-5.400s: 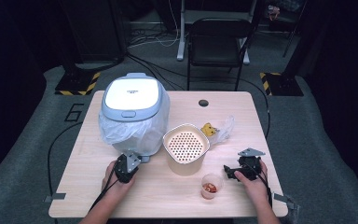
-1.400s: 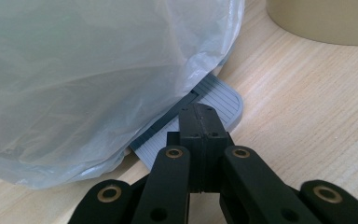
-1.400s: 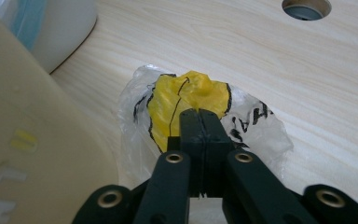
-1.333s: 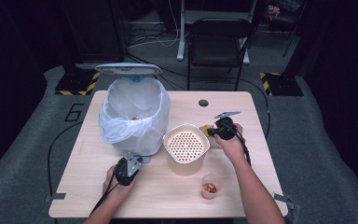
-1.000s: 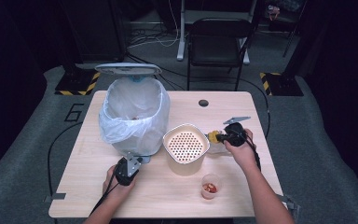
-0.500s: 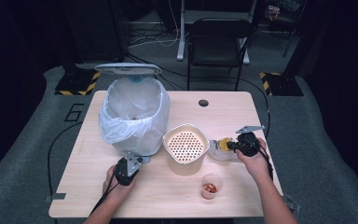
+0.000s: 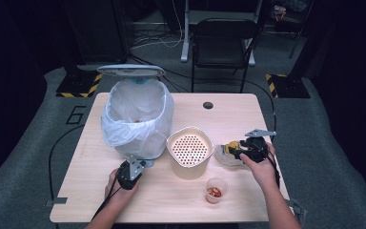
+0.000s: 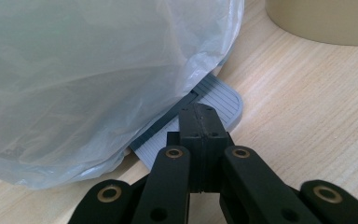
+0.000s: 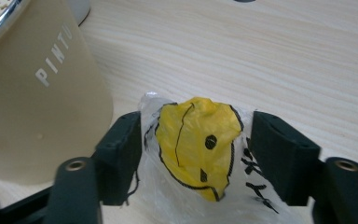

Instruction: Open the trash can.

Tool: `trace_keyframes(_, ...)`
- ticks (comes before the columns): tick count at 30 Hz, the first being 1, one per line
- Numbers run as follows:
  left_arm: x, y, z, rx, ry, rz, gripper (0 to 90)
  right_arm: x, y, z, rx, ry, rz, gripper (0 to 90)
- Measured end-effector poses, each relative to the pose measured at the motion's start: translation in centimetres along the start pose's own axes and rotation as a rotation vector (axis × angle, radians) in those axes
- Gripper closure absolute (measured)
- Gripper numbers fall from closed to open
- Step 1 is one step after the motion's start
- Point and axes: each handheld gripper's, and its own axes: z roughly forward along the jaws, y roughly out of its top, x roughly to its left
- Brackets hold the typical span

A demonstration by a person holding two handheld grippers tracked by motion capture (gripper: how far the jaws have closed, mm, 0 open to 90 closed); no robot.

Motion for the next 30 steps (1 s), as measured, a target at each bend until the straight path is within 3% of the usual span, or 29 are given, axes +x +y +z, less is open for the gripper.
trace_keyframes(11, 0.0, 0.0, 0.0, 0.001, -0.002, -0.003, 90.0, 1.5, -0.8, 2.4, 0.034, -0.047, 0.006, 14.7)
trace_keyframes(13, 0.0, 0.0, 0.0, 0.001, -0.002, -0.003, 90.0, 1.7, -0.9, 3.0, 0.062, -0.071, -0.035, 14.3)
trace_keyframes(17, 0.1, 0.0, 0.0, 0.002, -0.004, -0.003, 90.0, 2.1, -0.9, 3.9, 0.068, -0.084, -0.061, 14.3)
trace_keyframes(18, 0.0, 0.0, 0.0, 0.0, -0.003, -0.005, 90.0, 2.3, -0.9, 4.1, 0.072, -0.089, -0.046, 14.3)
trace_keyframes(23, 0.1, 0.0, 0.0, 0.0, -0.004, -0.005, 90.0, 2.4, -1.0, 5.3, 0.095, -0.102, -0.071, 14.4)
trace_keyframes(30, 0.1, 0.0, 0.0, 0.0, -0.005, -0.005, 90.0, 1.9, -1.2, 6.7, 0.115, -0.095, -0.048, 19.0)
